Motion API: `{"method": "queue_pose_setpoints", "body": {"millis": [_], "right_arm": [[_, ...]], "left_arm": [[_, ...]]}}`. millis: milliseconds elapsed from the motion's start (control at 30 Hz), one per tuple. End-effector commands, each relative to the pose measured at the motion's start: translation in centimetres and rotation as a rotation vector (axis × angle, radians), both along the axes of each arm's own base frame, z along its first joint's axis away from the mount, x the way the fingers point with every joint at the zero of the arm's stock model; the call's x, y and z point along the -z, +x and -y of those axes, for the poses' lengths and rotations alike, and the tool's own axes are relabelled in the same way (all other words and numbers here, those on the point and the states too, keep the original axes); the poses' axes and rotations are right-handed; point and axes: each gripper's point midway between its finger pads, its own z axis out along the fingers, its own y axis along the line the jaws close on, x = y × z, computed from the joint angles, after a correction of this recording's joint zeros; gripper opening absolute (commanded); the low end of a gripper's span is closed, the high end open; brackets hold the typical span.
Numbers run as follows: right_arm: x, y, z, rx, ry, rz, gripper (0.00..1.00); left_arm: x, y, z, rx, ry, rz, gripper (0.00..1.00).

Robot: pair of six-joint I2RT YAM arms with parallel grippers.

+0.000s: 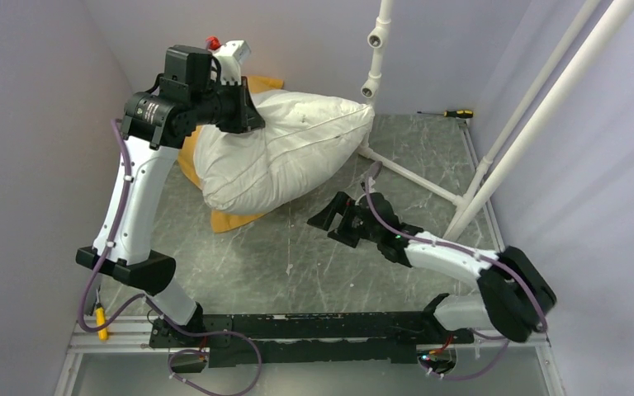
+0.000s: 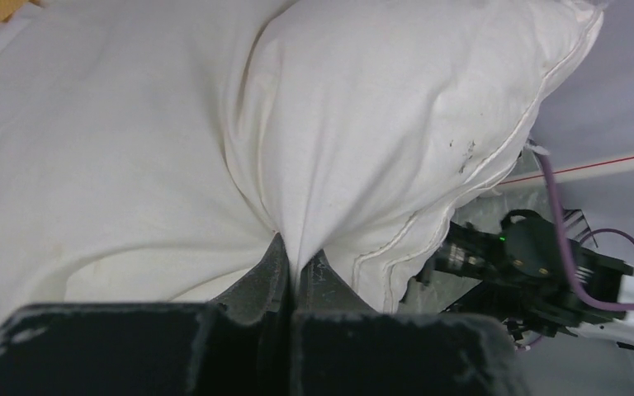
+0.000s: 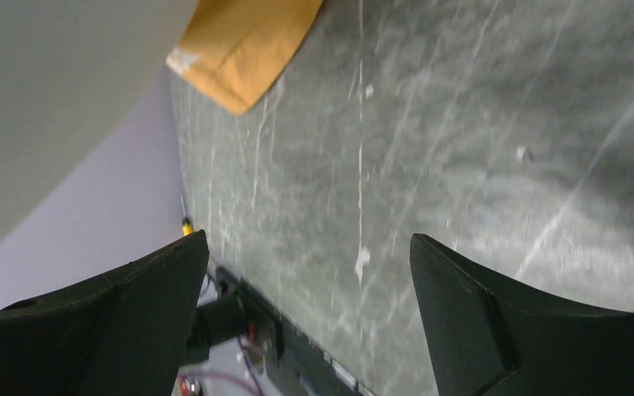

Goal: Put the pillow into the pillowcase
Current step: Stuff the pillow into the pillowcase.

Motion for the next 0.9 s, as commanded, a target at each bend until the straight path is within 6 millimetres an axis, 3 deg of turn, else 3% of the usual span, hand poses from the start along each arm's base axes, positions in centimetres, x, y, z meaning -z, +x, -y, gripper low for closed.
{"method": "queue_pose_setpoints", "body": {"millis": [0, 267, 400, 533, 633, 700, 767, 867], "right_arm": [[-3.3, 6.5, -2.5, 0.136, 0.136, 0.168, 0.95], [2.4, 13.2, -5.7, 0.224, 0.173, 0.109, 0.9], [5.3, 16.1, -6.3, 0.266, 0.187, 0.076, 0.86], [6.5, 19.3, -7.6, 0.266, 0.193, 0.085, 0.74], [7.0, 21.5, -9.0, 0.244, 0.231, 0.083, 0.56], [7.3, 22.1, -9.2, 0.237, 0.248, 0.072, 0.22], [7.5, 22.2, -8.9, 0.233, 0.26, 0.057, 0.0], [5.9, 20.7, -8.2, 0.176, 0.307, 0.051, 0.0]], "left_arm": [[-6.1, 0.2, 0.4, 0.004, -0.138, 0.185, 0.0], [-8.8, -2.5, 0.6, 0.058, -0.212, 0.218, 0.0], [-9.4, -3.5, 1.0, 0.085, -0.256, 0.212, 0.0], [-10.1, -4.5, 1.3, 0.109, -0.297, 0.212, 0.0], [-10.2, -5.1, 0.9, 0.102, -0.301, 0.218, 0.0], [-9.9, -5.1, 0.7, 0.091, -0.288, 0.212, 0.0], [-9.2, -5.1, 0.4, 0.08, -0.266, 0.2, 0.0], [-7.1, -4.6, -0.6, 0.039, -0.191, 0.181, 0.0]]}}
